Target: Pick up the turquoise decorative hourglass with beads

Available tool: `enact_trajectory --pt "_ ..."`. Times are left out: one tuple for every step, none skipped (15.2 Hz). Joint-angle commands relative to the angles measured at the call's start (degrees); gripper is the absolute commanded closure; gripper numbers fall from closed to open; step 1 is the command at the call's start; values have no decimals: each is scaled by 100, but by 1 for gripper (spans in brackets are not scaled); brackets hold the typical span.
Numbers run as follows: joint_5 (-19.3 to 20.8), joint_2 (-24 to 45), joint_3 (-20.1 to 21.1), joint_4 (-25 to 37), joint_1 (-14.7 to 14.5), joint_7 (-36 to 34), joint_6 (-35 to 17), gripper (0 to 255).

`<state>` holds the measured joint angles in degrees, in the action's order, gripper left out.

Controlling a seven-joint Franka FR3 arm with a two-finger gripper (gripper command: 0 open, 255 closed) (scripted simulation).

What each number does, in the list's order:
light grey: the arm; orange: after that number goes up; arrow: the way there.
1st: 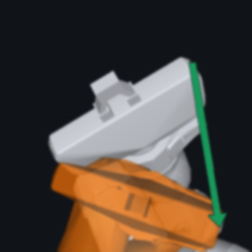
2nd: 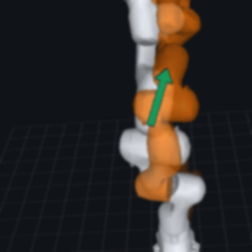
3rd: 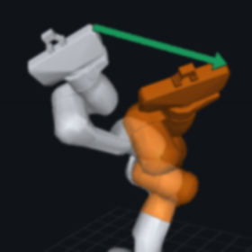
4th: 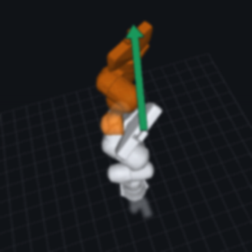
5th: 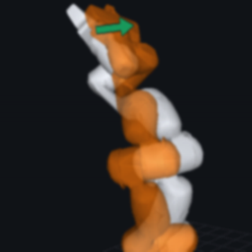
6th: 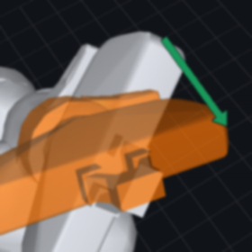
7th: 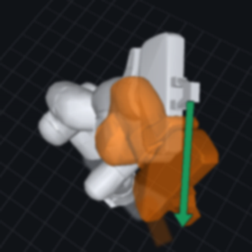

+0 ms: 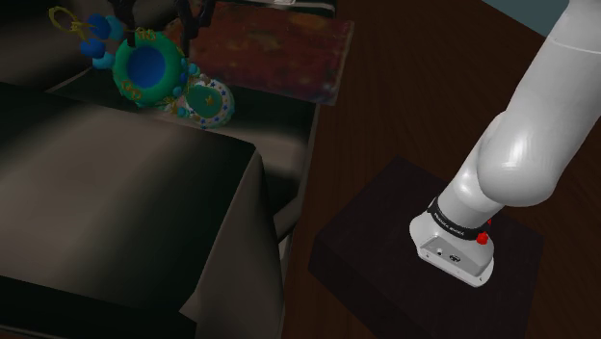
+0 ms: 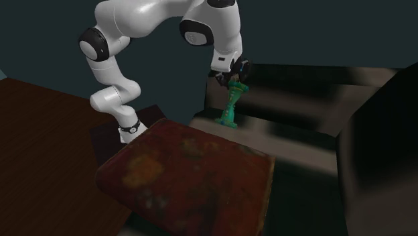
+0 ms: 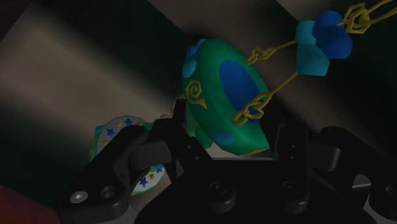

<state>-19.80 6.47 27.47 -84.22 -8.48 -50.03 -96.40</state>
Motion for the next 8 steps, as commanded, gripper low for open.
enact_trajectory --pt "22 33 2 187 -5 -57 143 255" --pt "39 63 5 298 -12 -93 220 255" --pt "57 95 9 413 -20 -130 298 255" --pt "76 129 12 530 -29 -168 377 255" --pt "96 166 17 651 -39 -207 456 255" --pt "117 205 21 776 -50 -246 537 255" --pt "120 211 22 796 -52 -252 550 255" --pt "120 211 22 795 -51 -252 550 255"
